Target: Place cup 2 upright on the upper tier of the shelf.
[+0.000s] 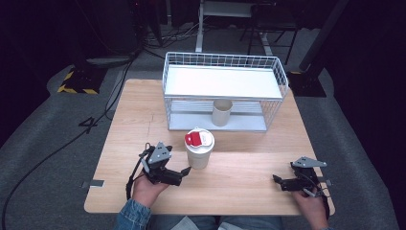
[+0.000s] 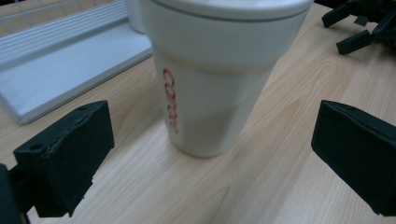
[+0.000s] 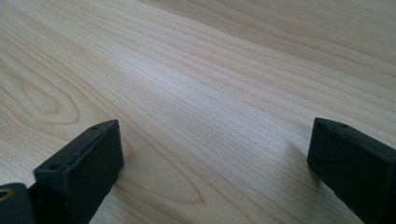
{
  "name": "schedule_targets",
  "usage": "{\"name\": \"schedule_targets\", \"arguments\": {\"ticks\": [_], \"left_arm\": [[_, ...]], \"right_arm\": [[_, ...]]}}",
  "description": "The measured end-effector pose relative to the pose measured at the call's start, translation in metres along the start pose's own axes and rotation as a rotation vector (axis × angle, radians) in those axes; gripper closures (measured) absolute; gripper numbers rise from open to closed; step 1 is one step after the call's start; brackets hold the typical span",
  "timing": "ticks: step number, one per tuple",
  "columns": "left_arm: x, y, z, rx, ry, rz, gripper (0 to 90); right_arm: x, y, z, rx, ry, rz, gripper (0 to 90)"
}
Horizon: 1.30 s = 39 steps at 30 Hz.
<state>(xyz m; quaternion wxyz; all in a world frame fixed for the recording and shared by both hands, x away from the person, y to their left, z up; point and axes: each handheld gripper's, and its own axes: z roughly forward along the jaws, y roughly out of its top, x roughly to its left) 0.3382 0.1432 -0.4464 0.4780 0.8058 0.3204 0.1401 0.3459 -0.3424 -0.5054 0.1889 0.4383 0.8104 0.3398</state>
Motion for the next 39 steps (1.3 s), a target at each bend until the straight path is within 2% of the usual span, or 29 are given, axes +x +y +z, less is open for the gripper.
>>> {"name": "schedule_targets", "arguments": {"ticks": [2, 9, 16, 18, 24, 25, 26, 29, 39], "left_arm": [[0.0, 0.002, 0.01, -0.015, -0.027, -0.005, 0.0], [0.001, 0.006, 0.037, -0.055, -0.056, -0.023, 0.0], [-0.002, 0.009, 0.064, -0.081, -0.046, -0.014, 0.0], [-0.002, 0.01, 0.067, -0.087, -0.041, -0.013, 0.0], [0.0, 0.008, 0.076, -0.092, -0.02, -0.058, 1.0], [0.001, 0.007, 0.076, -0.099, -0.024, -0.06, 3.0], [0.001, 0.006, 0.076, -0.109, -0.037, -0.065, 10.5], [0.001, 0.006, 0.076, -0.118, -0.022, -0.041, 11.3], [-0.001, 0.004, 0.076, -0.127, -0.01, -0.042, 12.2]], "right_arm": [[0.0, 0.0, 0.0, 0.0, 0.0, 0.0, 3.7], [0.0, 0.0, 0.0, 0.0, 0.0, 0.0, 3.7], [0.0, 0.0, 0.0, 0.0, 0.0, 0.0, 3.7], [0.0, 0.0, 0.0, 0.0, 0.0, 0.0, 3.7], [0.0, 0.0, 0.0, 0.0, 0.0, 0.0, 3.7], [0.0, 0.0, 0.0, 0.0, 0.0, 0.0, 3.7], [0.0, 0.0, 0.0, 0.0, 0.0, 0.0, 3.7], [0.0, 0.0, 0.0, 0.0, 0.0, 0.0, 3.7], [0.0, 0.0, 0.0, 0.0, 0.0, 0.0, 3.7]]}}
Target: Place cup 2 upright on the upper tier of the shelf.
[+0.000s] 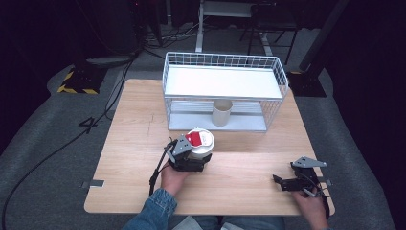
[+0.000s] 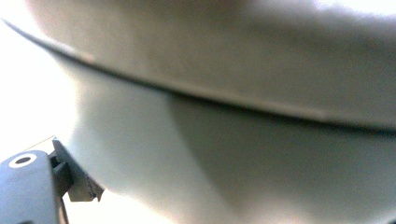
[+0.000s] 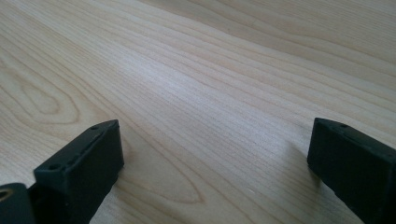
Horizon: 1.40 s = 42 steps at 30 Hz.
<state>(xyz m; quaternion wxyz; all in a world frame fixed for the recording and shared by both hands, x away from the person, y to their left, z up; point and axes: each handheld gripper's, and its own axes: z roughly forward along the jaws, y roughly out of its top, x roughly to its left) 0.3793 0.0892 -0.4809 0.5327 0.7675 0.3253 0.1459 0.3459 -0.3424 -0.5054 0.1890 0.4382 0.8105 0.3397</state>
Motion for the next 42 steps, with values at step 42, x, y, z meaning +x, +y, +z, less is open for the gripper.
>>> {"name": "schedule_targets", "arguments": {"ticks": [42], "left_arm": [[-0.029, 0.094, -0.049, -0.069, -0.065, 0.059, 12.7]], "right_arm": [[0.0, 0.0, 0.0, 0.0, -0.001, 0.001, 3.7]]}}
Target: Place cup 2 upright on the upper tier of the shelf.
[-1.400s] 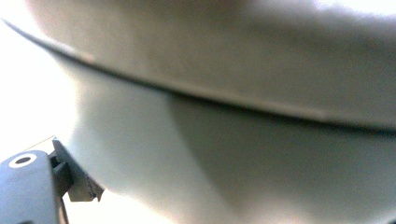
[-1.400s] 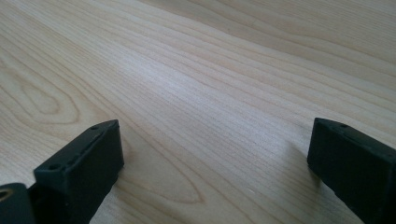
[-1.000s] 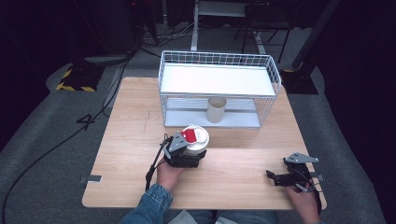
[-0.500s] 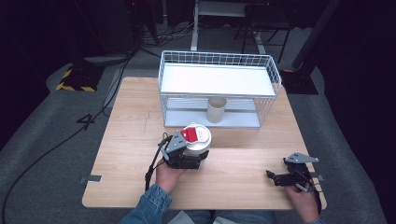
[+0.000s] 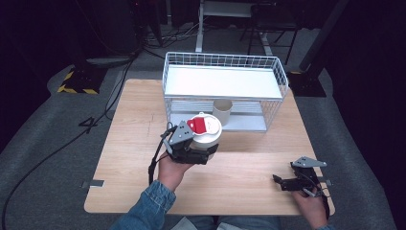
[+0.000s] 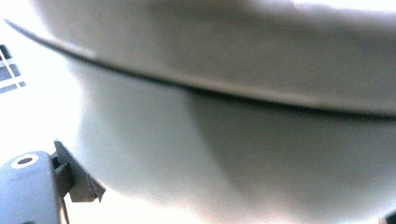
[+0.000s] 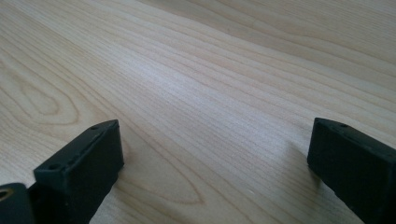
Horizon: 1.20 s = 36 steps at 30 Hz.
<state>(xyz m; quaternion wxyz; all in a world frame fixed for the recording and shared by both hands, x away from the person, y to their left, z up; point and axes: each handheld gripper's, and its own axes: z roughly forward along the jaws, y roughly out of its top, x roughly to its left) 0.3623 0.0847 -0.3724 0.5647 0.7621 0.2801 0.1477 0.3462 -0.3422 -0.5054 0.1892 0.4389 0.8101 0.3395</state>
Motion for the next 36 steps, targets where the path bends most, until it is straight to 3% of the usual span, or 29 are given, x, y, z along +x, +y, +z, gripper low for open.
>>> {"name": "schedule_targets", "arguments": {"ticks": [5, 6, 19, 25, 31, 36], "left_arm": [[0.007, 0.033, 0.0, -0.029, -0.017, -0.009, 12.8], [0.007, 0.033, 0.0, -0.029, -0.017, -0.009, 12.8], [0.023, 0.106, 0.01, -0.062, -0.009, 0.047, 12.8], [0.033, 0.137, 0.025, -0.087, 0.004, 0.048, 12.8], [0.043, 0.155, 0.045, -0.09, 0.029, 0.055, 12.8], [0.055, 0.159, 0.058, -0.082, 0.057, 0.029, 12.8]], "right_arm": [[0.0, 0.0, 0.0, 0.0, -0.001, -0.001, 3.7], [0.0, 0.0, 0.0, 0.0, -0.001, -0.001, 3.7], [0.0, 0.0, 0.0, 0.0, 0.0, 0.0, 3.7], [0.0, 0.0, 0.0, 0.0, -0.001, 0.0, 3.7], [0.0, 0.0, 0.0, 0.0, -0.001, 0.0, 3.7], [0.0, 0.0, 0.0, -0.001, 0.001, 0.0, 3.7]]}}
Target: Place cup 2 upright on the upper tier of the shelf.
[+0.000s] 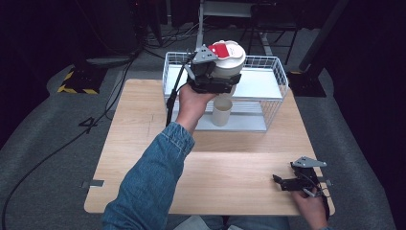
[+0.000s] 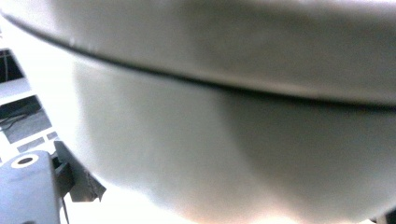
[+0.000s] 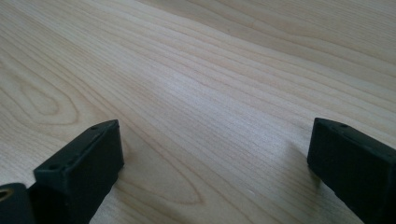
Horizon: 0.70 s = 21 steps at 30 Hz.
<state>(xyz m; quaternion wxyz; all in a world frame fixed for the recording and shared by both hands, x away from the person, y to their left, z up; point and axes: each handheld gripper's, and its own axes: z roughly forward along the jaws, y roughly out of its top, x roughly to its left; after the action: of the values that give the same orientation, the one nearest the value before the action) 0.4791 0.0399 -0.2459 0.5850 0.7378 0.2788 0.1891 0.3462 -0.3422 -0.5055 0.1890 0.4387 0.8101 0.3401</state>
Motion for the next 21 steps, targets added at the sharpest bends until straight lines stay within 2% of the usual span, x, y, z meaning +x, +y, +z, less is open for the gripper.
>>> {"name": "schedule_targets", "arguments": {"ticks": [5, 11, 16, 21], "left_arm": [[0.012, 0.0, 0.011, -0.011, 0.032, -0.034, 12.8], [0.021, 0.002, 0.024, -0.026, 0.068, -0.045, 12.8], [0.029, 0.001, 0.036, -0.011, 0.1, -0.06, 12.8], [0.035, -0.004, 0.049, 0.012, 0.112, -0.085, 12.8]], "right_arm": [[0.0, 0.0, 0.0, 0.0, 0.0, -0.001, 3.7], [0.0, 0.0, 0.0, 0.0, 0.0, -0.001, 3.7], [0.0, 0.0, 0.0, -0.001, 0.0, 0.001, 3.7], [0.0, 0.0, 0.0, -0.002, -0.001, 0.001, 3.7]]}}
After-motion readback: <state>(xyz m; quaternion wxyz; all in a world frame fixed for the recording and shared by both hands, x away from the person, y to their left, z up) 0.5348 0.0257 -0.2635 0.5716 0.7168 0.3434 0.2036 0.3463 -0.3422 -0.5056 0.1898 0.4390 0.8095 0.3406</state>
